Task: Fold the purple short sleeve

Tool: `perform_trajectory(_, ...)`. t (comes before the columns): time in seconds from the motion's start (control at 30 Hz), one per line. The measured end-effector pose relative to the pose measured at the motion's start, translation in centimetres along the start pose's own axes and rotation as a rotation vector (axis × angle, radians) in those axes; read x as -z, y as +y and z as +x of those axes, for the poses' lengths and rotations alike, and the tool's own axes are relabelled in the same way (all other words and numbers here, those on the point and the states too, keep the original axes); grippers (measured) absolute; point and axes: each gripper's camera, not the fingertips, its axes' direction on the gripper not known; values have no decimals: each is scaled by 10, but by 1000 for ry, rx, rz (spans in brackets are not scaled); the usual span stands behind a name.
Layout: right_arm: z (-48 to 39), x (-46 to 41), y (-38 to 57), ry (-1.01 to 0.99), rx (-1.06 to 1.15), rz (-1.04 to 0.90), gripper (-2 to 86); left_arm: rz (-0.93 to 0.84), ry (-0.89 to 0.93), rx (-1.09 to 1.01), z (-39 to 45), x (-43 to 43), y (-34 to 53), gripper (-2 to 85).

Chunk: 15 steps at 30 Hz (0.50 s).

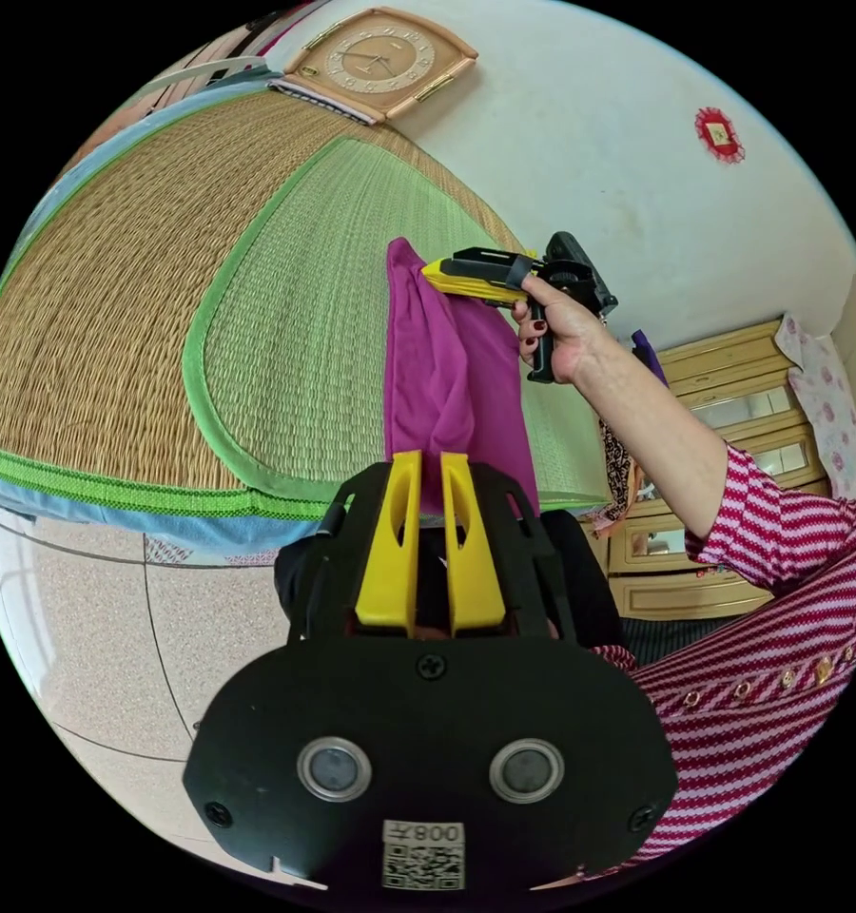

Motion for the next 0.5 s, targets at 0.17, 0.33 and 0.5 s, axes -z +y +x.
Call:
perform_trajectory(0.17, 4, -3, -8, -7, -21, 0, 0, -24, -26, 15, -2, -9, -2, 5)
perform_trajectory(0.33, 9, 0, -15, -43, -49, 2, 0, -34, -23, 18, -3, -13, -2, 4)
perform_trajectory(0.5, 5, 20, -9, -71, -41, 37, 0, -24, -20, 13, 0, -17, 0, 5)
